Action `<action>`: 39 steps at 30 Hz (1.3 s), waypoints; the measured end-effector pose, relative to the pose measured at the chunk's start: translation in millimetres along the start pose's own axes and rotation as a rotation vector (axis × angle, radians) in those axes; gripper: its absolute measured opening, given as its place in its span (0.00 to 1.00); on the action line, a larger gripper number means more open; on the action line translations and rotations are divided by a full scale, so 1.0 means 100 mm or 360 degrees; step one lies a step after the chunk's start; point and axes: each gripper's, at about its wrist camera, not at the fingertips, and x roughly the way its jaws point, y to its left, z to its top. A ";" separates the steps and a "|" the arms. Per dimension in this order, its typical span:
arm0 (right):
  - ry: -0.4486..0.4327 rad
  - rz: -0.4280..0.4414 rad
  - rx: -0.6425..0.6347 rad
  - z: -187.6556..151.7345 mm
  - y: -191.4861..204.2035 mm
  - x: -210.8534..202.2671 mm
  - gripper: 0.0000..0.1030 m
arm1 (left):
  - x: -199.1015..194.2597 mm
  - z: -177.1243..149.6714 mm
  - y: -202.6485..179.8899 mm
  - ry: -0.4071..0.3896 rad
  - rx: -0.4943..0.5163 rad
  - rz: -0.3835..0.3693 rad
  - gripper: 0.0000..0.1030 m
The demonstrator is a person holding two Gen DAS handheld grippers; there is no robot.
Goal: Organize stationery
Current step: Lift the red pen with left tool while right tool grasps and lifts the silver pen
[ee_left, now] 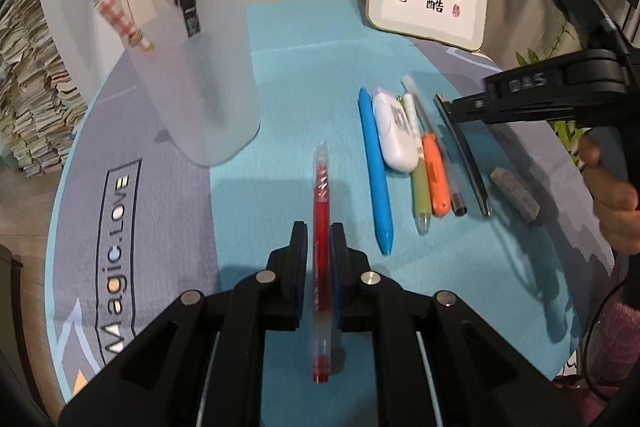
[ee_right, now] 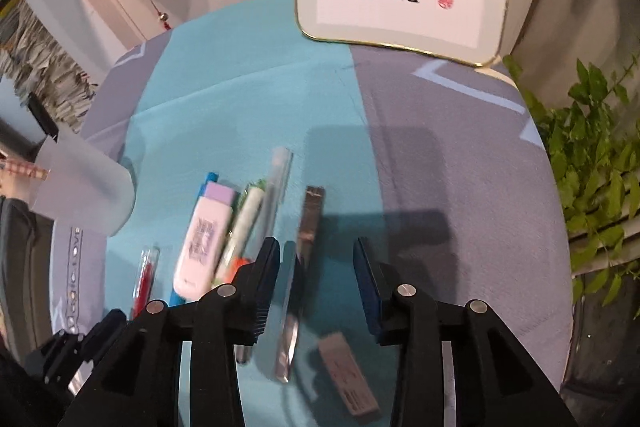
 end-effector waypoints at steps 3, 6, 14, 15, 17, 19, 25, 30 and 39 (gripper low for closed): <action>-0.0012 -0.0140 -0.0023 0.04 0.06 0.07 0.37 | 0.08 0.06 -0.01 0.0014 0.0008 0.0014 0.09; 0.0012 -0.0163 -0.0012 0.09 0.07 0.15 0.37 | 0.14 0.10 -0.02 0.0028 0.0011 0.0004 0.09; 0.0029 -0.0196 -0.0014 0.14 0.08 0.22 0.37 | 0.32 0.29 -0.05 0.0047 0.0030 0.0018 0.17; 0.0026 -0.0201 -0.0022 0.15 0.10 0.23 0.37 | 0.34 0.31 -0.06 0.0037 0.0037 0.0027 0.17; 0.0013 -0.0210 -0.0034 0.15 0.11 0.23 0.30 | 0.37 0.33 -0.07 0.0029 0.0051 0.0038 0.17; 0.0003 -0.0206 -0.0063 0.15 0.15 0.23 0.15 | 0.39 0.35 -0.08 0.0022 0.0054 0.0038 0.17; 0.0003 -0.0109 -0.0067 0.10 0.15 0.15 0.12 | 0.35 0.36 -0.01 0.0026 -0.0003 -0.0012 0.08; -0.0111 -0.0074 -0.0066 0.01 0.09 -0.20 0.12 | 0.09 0.33 0.09 -0.0051 -0.0067 -0.0031 0.08; -0.0314 0.0016 -0.0142 -0.18 0.24 -0.82 0.12 | -0.55 0.22 0.15 -0.0274 -0.0130 -0.0016 0.08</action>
